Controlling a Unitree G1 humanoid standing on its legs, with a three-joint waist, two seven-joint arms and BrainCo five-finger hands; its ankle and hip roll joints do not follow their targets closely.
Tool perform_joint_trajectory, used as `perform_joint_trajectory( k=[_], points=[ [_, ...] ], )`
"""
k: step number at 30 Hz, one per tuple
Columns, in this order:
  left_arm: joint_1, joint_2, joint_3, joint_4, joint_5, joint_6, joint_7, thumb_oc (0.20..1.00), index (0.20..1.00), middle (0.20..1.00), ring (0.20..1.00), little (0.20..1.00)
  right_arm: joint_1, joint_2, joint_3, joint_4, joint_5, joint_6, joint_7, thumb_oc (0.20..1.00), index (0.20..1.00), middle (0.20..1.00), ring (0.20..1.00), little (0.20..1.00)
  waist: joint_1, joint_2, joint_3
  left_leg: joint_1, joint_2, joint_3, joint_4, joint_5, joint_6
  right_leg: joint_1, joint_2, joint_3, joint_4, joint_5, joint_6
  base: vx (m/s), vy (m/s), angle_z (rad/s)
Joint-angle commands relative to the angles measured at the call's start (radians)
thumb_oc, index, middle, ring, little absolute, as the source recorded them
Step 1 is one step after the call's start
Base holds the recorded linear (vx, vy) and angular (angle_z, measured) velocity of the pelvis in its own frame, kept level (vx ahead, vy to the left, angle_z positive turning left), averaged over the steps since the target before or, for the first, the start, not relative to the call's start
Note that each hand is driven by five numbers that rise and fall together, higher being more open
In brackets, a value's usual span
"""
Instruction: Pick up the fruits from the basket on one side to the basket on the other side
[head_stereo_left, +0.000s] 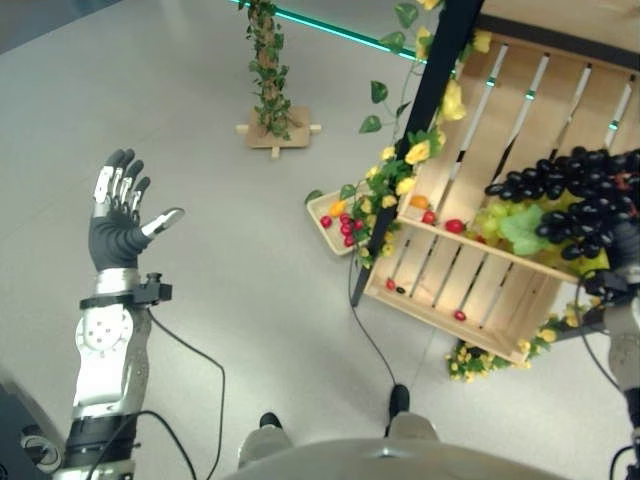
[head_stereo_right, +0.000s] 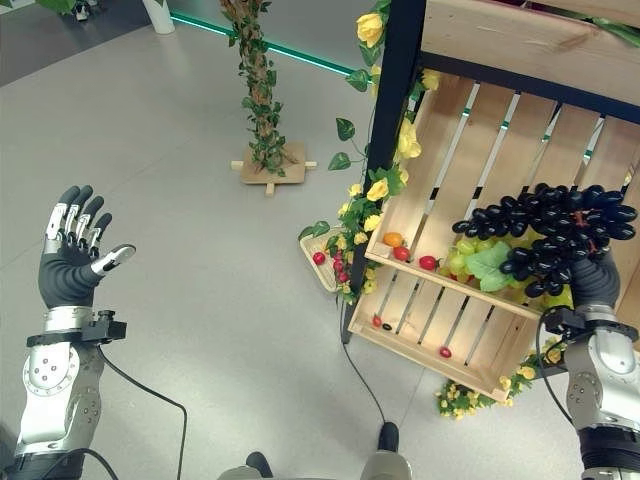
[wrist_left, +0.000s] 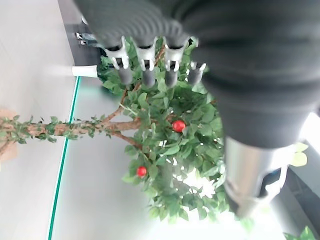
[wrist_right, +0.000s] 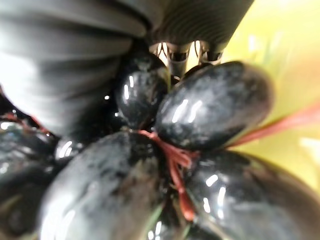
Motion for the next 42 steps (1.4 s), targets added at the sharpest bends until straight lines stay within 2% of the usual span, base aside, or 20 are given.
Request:
perform_joint_trajectory(
  k=[1,7,8,15,23,33,34,35,42],
  points=[
    [-0.033,0.057,-0.010,-0.019,-0.018,-0.036,-0.008,1.000,1.000,1.000,1.000,1.000,-0.211,-0.132,-0.047,0.118,-0.011,-0.062,-0.061,0.200,0.200,0.200,0.200,0.200,0.008,-0.011,0.028,-0.049,-0.010,-0.056,0.035,-0.001,0.007,0.090,0.014,-0.078,0.091,-0.144,0.001,0.00,0.000,0.00],
    [-0.036,0.067,-0.032,-0.018,-0.024,-0.031,-0.011,1.000,1.000,1.000,1.000,1.000,-0.304,-0.229,0.006,0.212,-0.029,-0.042,-0.072,0.200,0.200,0.200,0.200,0.200,0.017,-0.012,0.030,-0.052,-0.009,-0.059,0.037,0.002,0.005,0.089,0.015,-0.078,0.088,-0.143,-0.001,0.00,-0.004,-0.01],
    [-0.040,0.076,-0.041,-0.016,-0.028,-0.031,-0.012,1.000,1.000,1.000,1.000,1.000,-0.351,-0.274,0.035,0.253,-0.040,-0.030,-0.082,0.200,0.200,0.200,0.200,0.200,0.020,-0.013,0.031,-0.056,-0.008,-0.061,0.042,0.003,0.003,0.088,0.016,-0.078,0.090,-0.144,-0.003,0.01,-0.011,-0.06],
    [-0.043,0.097,-0.059,-0.017,-0.045,-0.027,-0.014,1.000,1.000,1.000,1.000,1.000,-0.542,-0.358,0.175,0.362,-0.078,0.002,-0.097,0.200,0.200,0.200,0.200,0.200,0.035,-0.013,0.035,-0.062,-0.004,-0.064,0.055,0.000,0.001,0.091,0.018,-0.081,0.093,-0.148,-0.006,0.00,-0.004,-0.03],
    [-0.051,0.102,-0.076,-0.021,-0.049,-0.023,-0.012,1.000,1.000,1.000,1.000,1.000,-0.696,-0.385,0.287,0.406,-0.092,0.014,-0.115,0.200,0.200,0.200,0.200,0.200,0.042,-0.013,0.039,-0.068,-0.003,-0.066,0.059,0.000,0.002,0.087,0.017,-0.080,0.094,-0.147,-0.008,0.00,-0.002,-0.20],
    [-0.052,0.102,-0.072,-0.025,-0.046,-0.018,-0.004,1.000,1.000,1.000,1.000,1.000,-0.746,-0.377,0.327,0.439,-0.113,0.028,-0.127,0.200,0.200,0.200,0.200,0.200,0.043,-0.013,0.038,-0.071,-0.004,-0.070,0.060,0.001,0.003,0.087,0.019,-0.080,0.092,-0.145,-0.009,0.00,0.000,0.05],
    [-0.051,0.101,-0.070,-0.024,-0.046,-0.018,-0.003,1.000,1.000,1.000,1.000,1.000,-0.741,-0.372,0.327,0.436,-0.117,0.030,-0.127,0.504,0.504,0.504,0.504,0.504,0.042,-0.013,0.037,-0.071,-0.005,-0.070,0.057,0.002,0.003,0.086,0.020,-0.079,0.092,-0.146,-0.009,0.00,0.001,0.12],
    [-0.051,0.100,-0.070,-0.023,-0.047,-0.019,-0.003,1.000,1.000,1.000,1.000,1.000,-0.740,-0.369,0.324,0.435,-0.111,0.029,-0.126,1.000,1.000,1.000,1.000,1.000,0.042,-0.013,0.037,-0.071,-0.005,-0.071,0.057,0.002,0.003,0.086,0.020,-0.079,0.092,-0.146,-0.010,0.00,0.002,0.17],
    [-0.052,0.094,-0.068,-0.020,-0.048,-0.018,-0.003,1.000,1.000,1.000,1.000,1.000,-0.720,-0.351,0.312,0.427,-0.110,0.030,-0.121,1.000,1.000,1.000,1.000,1.000,0.041,-0.014,0.038,-0.070,-0.005,-0.070,0.055,0.002,0.004,0.083,0.020,-0.075,0.093,-0.144,-0.011,0.00,0.001,0.06]
  ],
)
